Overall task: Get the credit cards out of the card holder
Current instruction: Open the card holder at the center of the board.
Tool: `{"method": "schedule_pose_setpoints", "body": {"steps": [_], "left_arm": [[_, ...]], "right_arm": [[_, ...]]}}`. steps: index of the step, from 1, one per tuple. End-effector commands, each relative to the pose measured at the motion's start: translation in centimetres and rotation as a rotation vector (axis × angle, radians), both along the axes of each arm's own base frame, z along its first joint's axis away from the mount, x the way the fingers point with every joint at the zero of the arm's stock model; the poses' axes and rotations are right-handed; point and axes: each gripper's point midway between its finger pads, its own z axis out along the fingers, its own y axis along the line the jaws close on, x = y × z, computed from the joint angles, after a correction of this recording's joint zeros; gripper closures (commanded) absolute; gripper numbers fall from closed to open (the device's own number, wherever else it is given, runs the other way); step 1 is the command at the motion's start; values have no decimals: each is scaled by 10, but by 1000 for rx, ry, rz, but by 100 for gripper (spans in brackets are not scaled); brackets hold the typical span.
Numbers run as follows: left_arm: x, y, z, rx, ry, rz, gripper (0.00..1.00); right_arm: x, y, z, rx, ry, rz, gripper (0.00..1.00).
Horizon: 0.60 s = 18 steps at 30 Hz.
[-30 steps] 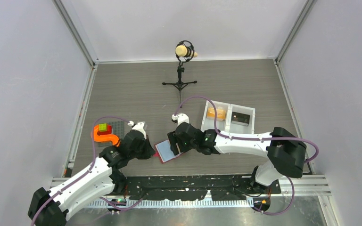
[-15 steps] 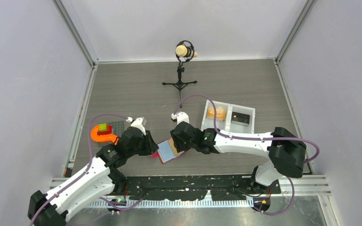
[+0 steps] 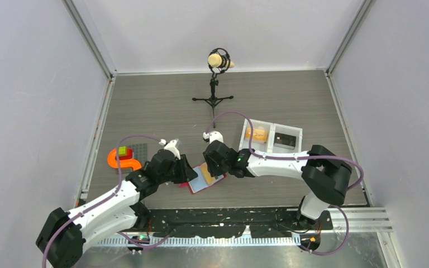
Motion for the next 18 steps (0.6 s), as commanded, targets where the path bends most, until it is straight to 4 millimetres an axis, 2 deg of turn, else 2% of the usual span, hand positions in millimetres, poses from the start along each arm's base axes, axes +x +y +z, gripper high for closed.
{"method": "schedule_pose_setpoints", "body": {"steps": [1, 8, 18], "left_arm": [[12, -19, 11, -105, -55, -19, 72], [17, -19, -8, -50, -34, -22, 70], [28, -27, -18, -58, -32, -2, 68]], "right_arm": [[6, 3, -10, 10, -3, -10, 61], [-5, -16, -36, -33, 41, -32, 63], [-9, -19, -36, -14, 45, -38, 63]]}}
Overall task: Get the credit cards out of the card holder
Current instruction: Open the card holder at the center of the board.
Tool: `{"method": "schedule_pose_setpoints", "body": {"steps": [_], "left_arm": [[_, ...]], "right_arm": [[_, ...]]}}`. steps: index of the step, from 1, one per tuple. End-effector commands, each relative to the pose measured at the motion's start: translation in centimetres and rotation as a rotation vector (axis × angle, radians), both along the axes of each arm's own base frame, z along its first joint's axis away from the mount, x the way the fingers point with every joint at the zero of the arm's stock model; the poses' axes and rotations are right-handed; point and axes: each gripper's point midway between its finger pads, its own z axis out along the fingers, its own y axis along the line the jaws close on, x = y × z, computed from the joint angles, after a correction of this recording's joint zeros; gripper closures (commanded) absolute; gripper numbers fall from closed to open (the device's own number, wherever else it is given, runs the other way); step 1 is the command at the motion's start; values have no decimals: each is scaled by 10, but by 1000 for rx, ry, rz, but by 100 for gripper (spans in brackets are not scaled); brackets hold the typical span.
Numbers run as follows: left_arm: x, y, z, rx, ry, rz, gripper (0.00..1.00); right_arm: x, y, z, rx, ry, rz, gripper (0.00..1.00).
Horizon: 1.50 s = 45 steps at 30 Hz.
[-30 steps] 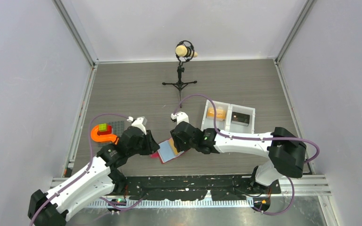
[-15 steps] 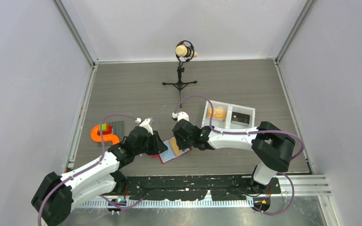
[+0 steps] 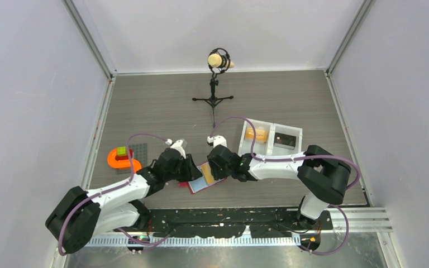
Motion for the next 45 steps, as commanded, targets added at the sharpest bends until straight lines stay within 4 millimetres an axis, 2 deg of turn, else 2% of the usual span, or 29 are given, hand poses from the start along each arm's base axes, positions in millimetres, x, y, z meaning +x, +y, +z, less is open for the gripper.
{"method": "schedule_pose_setpoints", "body": {"steps": [1, 9, 14, 24, 31, 45], "left_arm": [[18, -11, 14, -61, -67, 23, 69], [38, 3, 10, -17, -104, 155, 68], [46, 2, 5, 8, -115, 167, 68], [48, -11, -1, -46, -127, 127, 68], [45, 4, -6, 11, -83, 192, 68], [40, -8, 30, -144, -118, 178, 67]], "right_arm": [[-7, -7, -6, -8, 24, -11, 63], [-7, -8, -5, 3, 23, -13, 63], [-7, -9, -3, 9, 18, -18, 63], [-6, -10, -4, 18, 17, -19, 64], [-5, -10, -4, 20, 20, -23, 64], [-3, -12, -2, 27, 18, -29, 64]]}}
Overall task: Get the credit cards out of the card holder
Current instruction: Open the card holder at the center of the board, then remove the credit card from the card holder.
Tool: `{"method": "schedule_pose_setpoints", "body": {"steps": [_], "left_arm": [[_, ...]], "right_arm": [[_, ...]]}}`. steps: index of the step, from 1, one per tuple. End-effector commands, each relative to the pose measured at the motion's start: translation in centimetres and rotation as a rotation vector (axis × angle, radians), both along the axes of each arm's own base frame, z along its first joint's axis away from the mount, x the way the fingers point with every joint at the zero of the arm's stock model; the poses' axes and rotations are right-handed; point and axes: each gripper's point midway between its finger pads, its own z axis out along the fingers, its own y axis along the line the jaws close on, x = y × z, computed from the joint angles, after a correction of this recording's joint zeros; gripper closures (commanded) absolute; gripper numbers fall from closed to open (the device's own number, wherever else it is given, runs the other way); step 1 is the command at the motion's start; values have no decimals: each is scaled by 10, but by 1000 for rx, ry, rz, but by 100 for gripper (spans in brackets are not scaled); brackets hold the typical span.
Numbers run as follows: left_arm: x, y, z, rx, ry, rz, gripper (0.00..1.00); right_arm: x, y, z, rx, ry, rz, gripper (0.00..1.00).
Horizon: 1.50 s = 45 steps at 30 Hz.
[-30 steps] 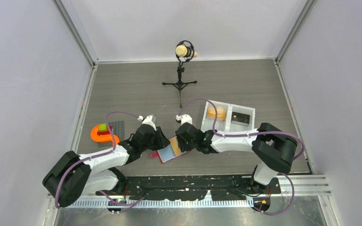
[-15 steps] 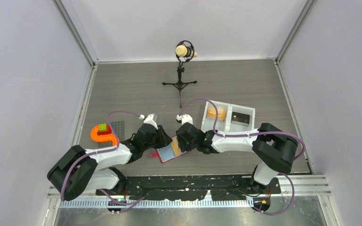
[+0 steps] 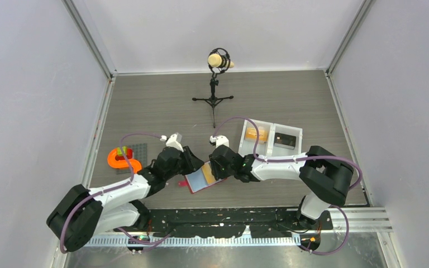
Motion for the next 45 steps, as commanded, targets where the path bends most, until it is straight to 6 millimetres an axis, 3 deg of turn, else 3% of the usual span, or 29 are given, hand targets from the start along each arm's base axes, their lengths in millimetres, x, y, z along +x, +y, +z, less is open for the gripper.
{"method": "schedule_pose_setpoints", "body": {"steps": [1, 11, 21, 26, 34, 45], "left_arm": [[1, -2, 11, -50, -16, 8, 66], [6, -12, -5, -34, 14, -24, 66], [0, -4, -27, 2, 57, -13, 64], [0, -7, -23, -12, 58, -16, 65], [6, -13, 5, -81, 10, -5, 64], [5, -9, -13, -43, 39, 9, 64]], "right_arm": [[-4, -11, -2, -14, 14, -13, 64], [-5, -10, -2, -9, 18, -11, 64], [-5, -13, -1, -10, 14, -14, 64], [-5, -12, -1, -9, 14, -14, 64], [-4, -15, 0, -8, 11, -21, 65], [-5, -14, 0, 1, 13, -20, 64]]}}
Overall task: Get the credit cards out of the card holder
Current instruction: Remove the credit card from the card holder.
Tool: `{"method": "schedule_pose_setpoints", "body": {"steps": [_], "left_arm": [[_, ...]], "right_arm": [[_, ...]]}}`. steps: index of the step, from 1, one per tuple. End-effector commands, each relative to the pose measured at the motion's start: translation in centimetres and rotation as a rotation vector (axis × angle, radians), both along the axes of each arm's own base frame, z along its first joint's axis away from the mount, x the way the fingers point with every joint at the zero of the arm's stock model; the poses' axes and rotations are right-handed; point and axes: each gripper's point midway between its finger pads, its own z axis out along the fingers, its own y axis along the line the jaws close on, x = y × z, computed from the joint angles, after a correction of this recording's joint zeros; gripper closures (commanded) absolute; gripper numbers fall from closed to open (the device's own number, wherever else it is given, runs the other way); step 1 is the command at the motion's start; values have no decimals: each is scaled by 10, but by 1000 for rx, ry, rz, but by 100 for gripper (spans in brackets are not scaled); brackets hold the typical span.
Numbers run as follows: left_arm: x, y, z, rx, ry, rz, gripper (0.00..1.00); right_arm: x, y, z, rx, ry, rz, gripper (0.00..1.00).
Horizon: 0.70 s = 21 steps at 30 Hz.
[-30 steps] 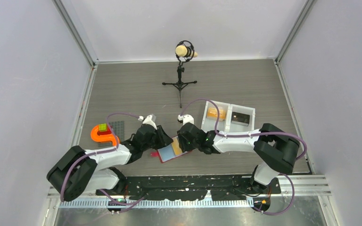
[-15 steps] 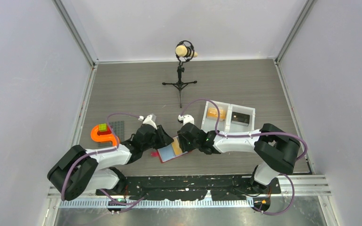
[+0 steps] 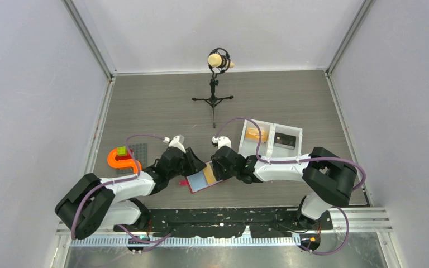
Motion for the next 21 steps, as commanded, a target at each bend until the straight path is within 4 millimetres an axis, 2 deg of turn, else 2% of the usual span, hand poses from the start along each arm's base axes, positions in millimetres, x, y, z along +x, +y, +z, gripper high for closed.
{"method": "schedule_pose_setpoints", "body": {"steps": [1, 10, 21], "left_arm": [[6, 0, 0, -6, -18, 15, 64], [3, 0, -12, 8, 12, 7, 64], [-4, -13, -3, -93, 15, -32, 71]], "right_arm": [[-2, -7, 0, -6, 9, -14, 65], [-3, -6, -1, -2, 15, -11, 67], [-4, -6, -3, 1, 20, -13, 67]]}}
